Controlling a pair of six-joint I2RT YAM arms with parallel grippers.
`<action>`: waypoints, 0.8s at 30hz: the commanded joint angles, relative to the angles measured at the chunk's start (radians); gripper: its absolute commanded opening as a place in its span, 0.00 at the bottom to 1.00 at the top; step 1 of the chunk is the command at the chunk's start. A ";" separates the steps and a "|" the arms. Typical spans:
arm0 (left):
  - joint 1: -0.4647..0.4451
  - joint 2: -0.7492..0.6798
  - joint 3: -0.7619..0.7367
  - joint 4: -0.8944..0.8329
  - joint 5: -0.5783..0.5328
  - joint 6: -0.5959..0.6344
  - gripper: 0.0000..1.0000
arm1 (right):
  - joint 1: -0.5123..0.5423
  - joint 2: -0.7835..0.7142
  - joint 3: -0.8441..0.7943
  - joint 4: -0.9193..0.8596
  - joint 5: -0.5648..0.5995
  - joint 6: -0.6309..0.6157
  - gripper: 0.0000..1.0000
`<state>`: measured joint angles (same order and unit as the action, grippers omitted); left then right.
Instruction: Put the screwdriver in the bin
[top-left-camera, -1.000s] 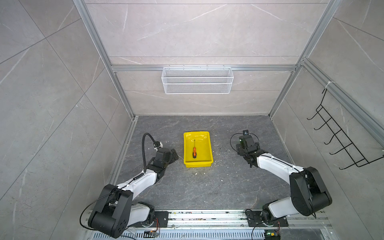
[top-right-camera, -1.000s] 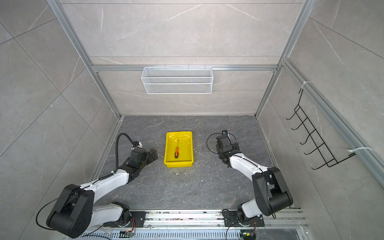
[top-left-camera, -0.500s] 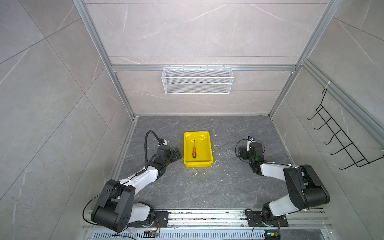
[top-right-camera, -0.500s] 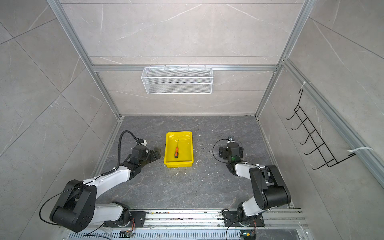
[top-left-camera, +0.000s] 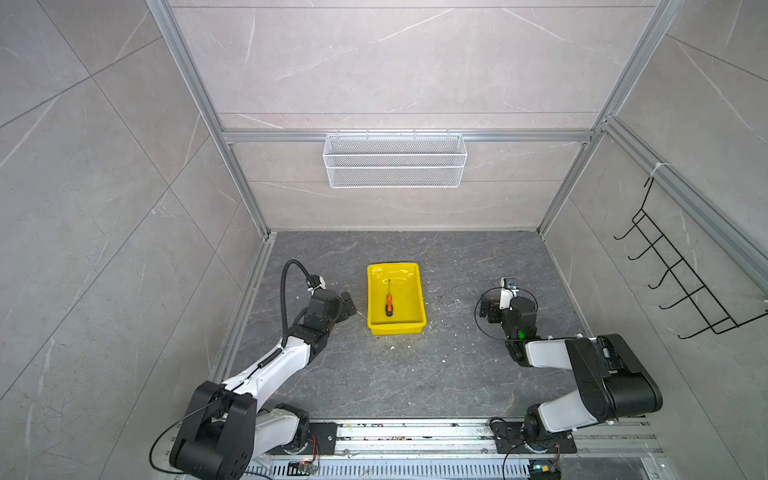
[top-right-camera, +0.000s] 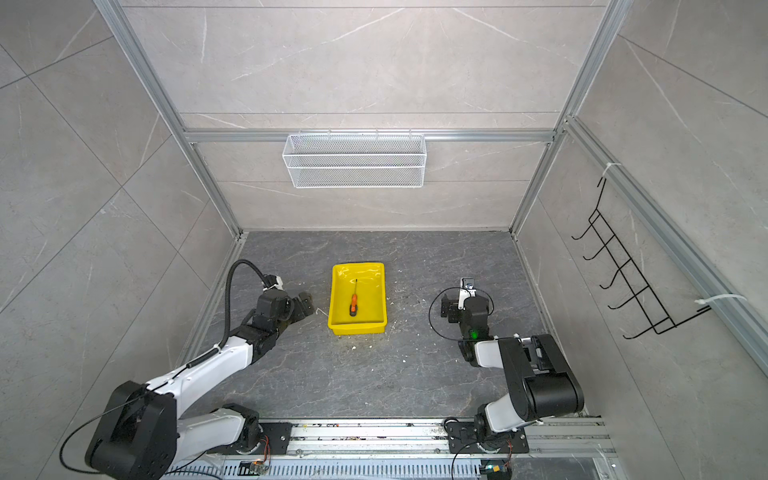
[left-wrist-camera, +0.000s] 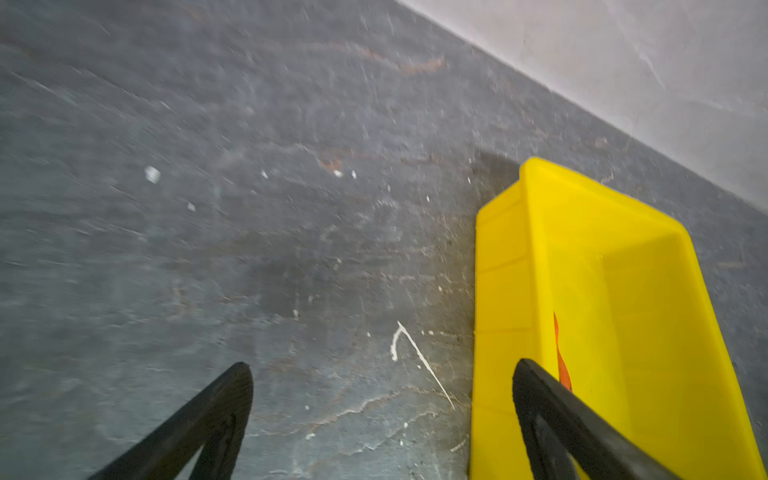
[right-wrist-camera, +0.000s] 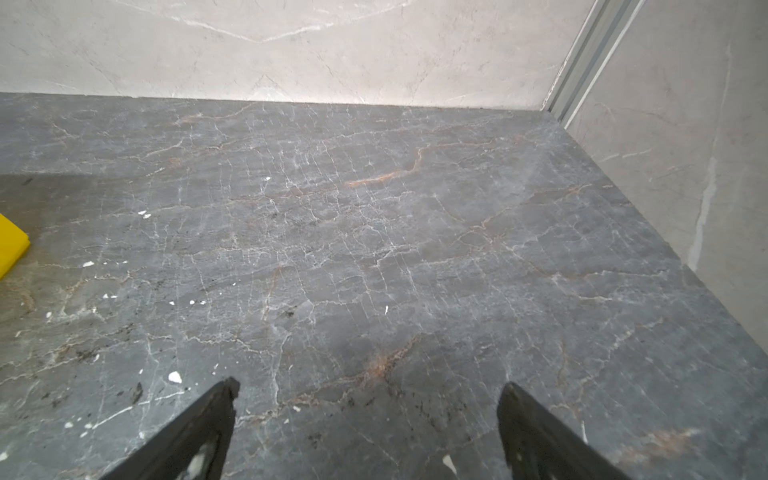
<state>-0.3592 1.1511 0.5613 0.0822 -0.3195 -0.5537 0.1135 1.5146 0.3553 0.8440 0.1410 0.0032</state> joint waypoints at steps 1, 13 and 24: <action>0.003 -0.085 -0.006 -0.016 -0.218 0.113 0.99 | -0.002 -0.001 0.002 0.033 -0.010 0.000 0.99; 0.005 0.016 -0.188 0.395 -0.507 0.551 1.00 | -0.001 -0.001 0.002 0.032 -0.009 0.000 0.99; 0.069 0.336 -0.227 0.888 -0.304 0.766 1.00 | 0.000 -0.001 0.002 0.033 -0.009 0.000 0.99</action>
<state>-0.3374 1.4754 0.3573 0.7193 -0.7021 0.1413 0.1135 1.5146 0.3553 0.8516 0.1406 0.0032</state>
